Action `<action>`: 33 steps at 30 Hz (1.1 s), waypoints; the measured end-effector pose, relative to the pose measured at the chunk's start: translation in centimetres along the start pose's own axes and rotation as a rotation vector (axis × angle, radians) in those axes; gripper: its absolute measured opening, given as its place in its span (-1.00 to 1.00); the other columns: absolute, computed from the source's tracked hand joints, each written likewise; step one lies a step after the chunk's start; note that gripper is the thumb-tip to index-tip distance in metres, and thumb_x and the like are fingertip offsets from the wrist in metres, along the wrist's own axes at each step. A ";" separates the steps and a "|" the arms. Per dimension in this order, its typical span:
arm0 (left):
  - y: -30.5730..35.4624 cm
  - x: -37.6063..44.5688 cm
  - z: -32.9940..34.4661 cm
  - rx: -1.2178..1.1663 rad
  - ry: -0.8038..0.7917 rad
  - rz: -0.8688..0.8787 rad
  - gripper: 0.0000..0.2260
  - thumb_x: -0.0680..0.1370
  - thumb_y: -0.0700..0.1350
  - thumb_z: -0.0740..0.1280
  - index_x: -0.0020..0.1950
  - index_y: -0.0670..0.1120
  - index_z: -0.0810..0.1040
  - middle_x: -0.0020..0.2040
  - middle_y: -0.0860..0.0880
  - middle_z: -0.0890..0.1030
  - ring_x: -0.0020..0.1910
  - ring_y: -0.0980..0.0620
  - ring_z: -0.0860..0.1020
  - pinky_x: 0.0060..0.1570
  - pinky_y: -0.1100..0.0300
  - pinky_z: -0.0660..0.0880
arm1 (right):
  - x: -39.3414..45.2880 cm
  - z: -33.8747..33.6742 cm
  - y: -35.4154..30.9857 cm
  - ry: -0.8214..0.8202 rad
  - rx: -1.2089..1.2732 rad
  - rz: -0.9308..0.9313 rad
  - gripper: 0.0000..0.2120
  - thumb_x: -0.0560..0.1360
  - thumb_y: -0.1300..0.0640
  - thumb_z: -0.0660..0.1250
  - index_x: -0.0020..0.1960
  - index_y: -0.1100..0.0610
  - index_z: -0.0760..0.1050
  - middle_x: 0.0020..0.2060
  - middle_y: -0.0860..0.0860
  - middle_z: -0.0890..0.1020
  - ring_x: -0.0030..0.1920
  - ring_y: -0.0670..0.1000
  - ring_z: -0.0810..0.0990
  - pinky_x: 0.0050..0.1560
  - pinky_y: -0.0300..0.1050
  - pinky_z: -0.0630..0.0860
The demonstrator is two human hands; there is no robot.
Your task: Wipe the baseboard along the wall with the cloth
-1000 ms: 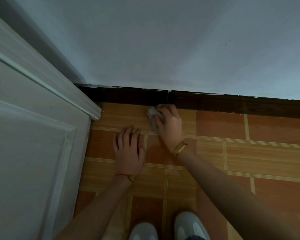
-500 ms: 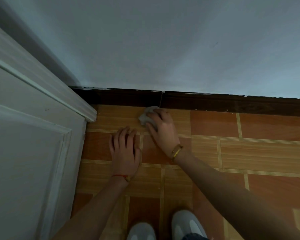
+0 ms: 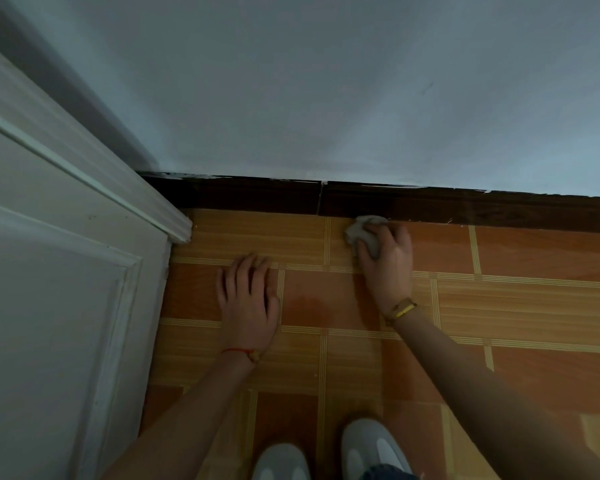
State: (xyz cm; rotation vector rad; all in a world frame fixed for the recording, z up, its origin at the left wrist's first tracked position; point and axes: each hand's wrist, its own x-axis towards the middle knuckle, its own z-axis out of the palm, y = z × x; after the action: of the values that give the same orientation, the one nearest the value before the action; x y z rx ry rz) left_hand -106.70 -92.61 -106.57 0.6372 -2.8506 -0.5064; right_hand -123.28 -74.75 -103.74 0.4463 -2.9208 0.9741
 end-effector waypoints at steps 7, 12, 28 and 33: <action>0.0 0.0 0.0 -0.002 0.009 -0.003 -0.58 0.59 -0.06 0.12 0.43 -0.11 0.44 0.43 -0.14 0.41 0.45 -0.19 0.36 0.51 -0.27 0.10 | 0.5 3.3 -5.2 -0.137 0.007 -0.235 -0.72 0.46 0.19 0.40 0.14 0.25 0.53 0.06 0.21 0.46 0.02 0.20 0.51 0.04 -0.01 0.51; 0.0 -0.1 0.1 -0.001 -0.006 -0.014 -0.57 0.59 -0.05 0.11 0.43 -0.11 0.44 0.44 -0.14 0.40 0.46 -0.19 0.34 0.53 -0.26 0.08 | 0.8 0.6 -1.3 -0.067 -0.025 -0.186 -0.72 0.43 0.19 0.41 0.14 0.21 0.54 0.02 0.19 0.48 0.02 0.20 0.48 0.03 -0.01 0.46; 2.4 0.8 0.3 0.009 0.012 -0.037 -0.64 0.57 -0.04 0.15 0.30 -0.15 0.46 0.35 -0.18 0.45 0.39 -0.22 0.38 0.46 -0.33 0.15 | 0.2 0.0 0.2 0.050 0.006 -0.044 -0.68 0.42 0.29 0.38 0.17 0.23 0.52 0.09 0.19 0.46 0.10 0.17 0.47 0.15 -0.04 0.46; 4.7 1.3 1.7 -0.010 -0.039 0.070 -0.57 0.55 -0.03 0.15 0.39 -0.13 0.42 0.39 -0.17 0.43 0.40 -0.22 0.38 0.47 -0.32 0.17 | 0.7 -1.1 1.1 -0.071 -0.033 -0.215 -0.70 0.46 0.22 0.39 0.18 0.22 0.53 0.07 0.18 0.48 0.06 0.16 0.49 0.08 -0.02 0.48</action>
State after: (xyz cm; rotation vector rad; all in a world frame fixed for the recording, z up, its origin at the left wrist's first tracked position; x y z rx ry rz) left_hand -110.04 -88.66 -106.29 0.5292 -2.8935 -0.5265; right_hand -124.36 -73.42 -103.38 0.7888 -2.8665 0.8970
